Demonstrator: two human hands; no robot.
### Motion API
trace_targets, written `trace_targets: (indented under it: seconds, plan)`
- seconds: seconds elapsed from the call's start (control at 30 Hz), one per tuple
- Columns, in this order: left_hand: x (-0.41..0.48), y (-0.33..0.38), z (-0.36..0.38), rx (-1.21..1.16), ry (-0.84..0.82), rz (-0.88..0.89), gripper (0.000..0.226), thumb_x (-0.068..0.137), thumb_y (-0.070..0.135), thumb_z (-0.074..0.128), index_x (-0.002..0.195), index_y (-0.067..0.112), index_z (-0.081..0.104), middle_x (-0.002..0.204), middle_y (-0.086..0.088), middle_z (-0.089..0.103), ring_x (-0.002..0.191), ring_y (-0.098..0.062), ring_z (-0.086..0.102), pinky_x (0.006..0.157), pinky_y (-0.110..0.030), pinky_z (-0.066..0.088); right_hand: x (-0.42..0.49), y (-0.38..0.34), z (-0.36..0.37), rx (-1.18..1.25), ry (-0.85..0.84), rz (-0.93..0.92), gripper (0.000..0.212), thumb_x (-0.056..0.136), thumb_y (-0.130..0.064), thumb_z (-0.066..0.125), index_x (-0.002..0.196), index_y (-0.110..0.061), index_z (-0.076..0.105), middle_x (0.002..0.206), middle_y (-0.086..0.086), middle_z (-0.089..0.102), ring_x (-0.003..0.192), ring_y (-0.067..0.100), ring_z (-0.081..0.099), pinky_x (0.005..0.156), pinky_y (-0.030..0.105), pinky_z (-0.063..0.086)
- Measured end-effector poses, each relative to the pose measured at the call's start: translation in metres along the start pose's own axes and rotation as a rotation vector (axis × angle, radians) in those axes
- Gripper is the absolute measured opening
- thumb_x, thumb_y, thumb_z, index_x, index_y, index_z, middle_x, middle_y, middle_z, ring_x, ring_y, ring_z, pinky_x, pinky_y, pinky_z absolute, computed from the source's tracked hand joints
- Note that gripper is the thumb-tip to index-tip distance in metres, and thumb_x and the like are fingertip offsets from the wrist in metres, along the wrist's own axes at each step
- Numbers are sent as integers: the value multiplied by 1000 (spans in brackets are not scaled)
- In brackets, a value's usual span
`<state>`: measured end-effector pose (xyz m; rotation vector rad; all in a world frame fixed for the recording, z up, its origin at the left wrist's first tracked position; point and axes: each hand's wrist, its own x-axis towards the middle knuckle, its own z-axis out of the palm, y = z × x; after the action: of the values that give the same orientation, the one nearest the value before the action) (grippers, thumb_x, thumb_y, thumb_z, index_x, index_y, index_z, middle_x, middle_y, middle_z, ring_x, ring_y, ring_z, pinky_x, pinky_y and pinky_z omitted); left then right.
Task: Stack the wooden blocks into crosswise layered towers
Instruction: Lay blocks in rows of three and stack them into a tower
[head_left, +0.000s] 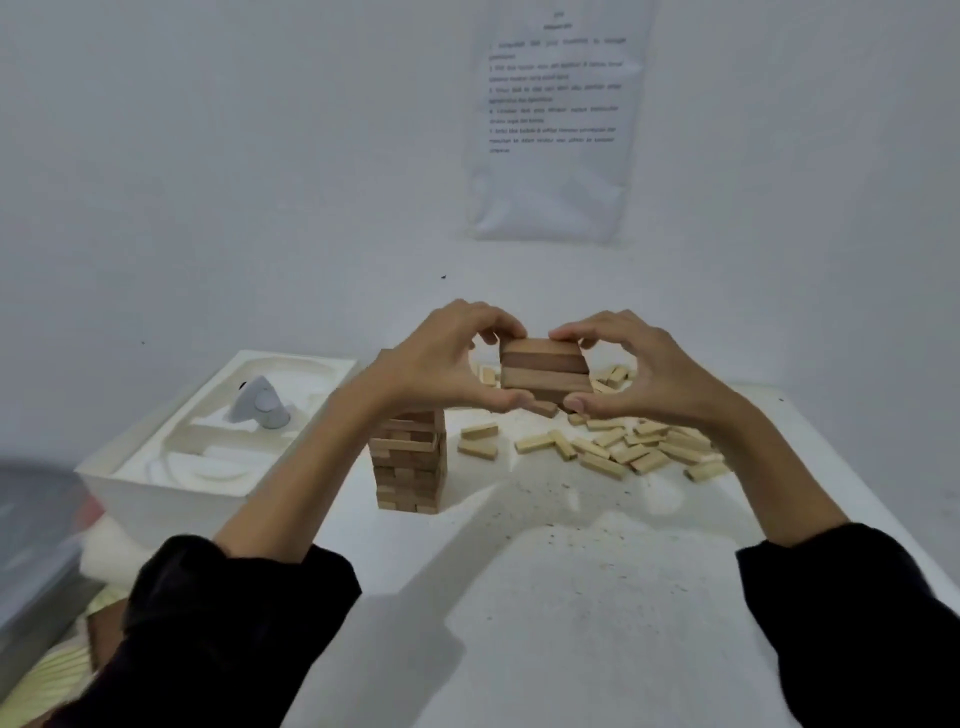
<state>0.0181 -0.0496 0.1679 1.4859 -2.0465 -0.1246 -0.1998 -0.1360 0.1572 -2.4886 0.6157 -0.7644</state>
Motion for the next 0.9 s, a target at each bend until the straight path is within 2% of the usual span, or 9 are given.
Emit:
trace_targets:
  seconds: [0.1,0.23,0.3,0.4,0.57,0.7,0.9]
  plan:
    - [-4,-11,-27,1,-2,-42,64,55,67,61,109,32,55,103,23,56,99,2,51,79,-8,39,27,-14,8,-4,-9,-33,62,63,-48,72,121,-31,56,114,-14,56,104,6,47,88,16,34]
    - [-17,-34,-49,-3,6,-109,64,56,65,62,110,31,56,105,21,58,102,4,52,82,-7,41,58,-27,28,12,-45,-53,55,72,-35,79,122,-27,57,113,-10,56,104,11,47,90,24,36]
    - [-23,-47,-55,-13,3,-146,62,56,64,63,109,32,56,105,22,58,102,4,53,83,-8,42,69,-32,39,32,-51,-45,52,73,-32,78,121,-26,57,112,-11,55,104,11,48,89,21,36]
    - [-29,-63,-62,-36,-16,-199,61,55,64,64,108,34,55,106,22,58,102,6,53,84,-9,42,80,-37,56,48,-48,-23,53,72,-35,77,120,-26,58,111,-12,55,103,10,47,86,22,36]
    - [-36,-84,-62,-78,-73,-255,65,53,63,65,109,32,57,109,16,60,102,3,54,88,-16,43,84,-41,76,51,-56,29,54,73,-37,77,122,-25,57,115,-10,56,103,8,47,94,32,39]
    - [-41,-96,-57,-113,-84,-267,63,52,61,67,108,36,57,110,18,61,103,3,55,91,-20,44,85,-42,85,23,-66,47,56,72,-38,77,123,-22,58,117,-7,57,102,8,47,96,37,39]
    - [-40,-101,-54,-136,-92,-259,69,51,62,66,113,32,57,113,13,60,106,-2,55,93,-22,44,87,-42,87,-18,-71,81,59,72,-42,76,124,-24,56,119,-6,56,104,9,47,98,40,39]
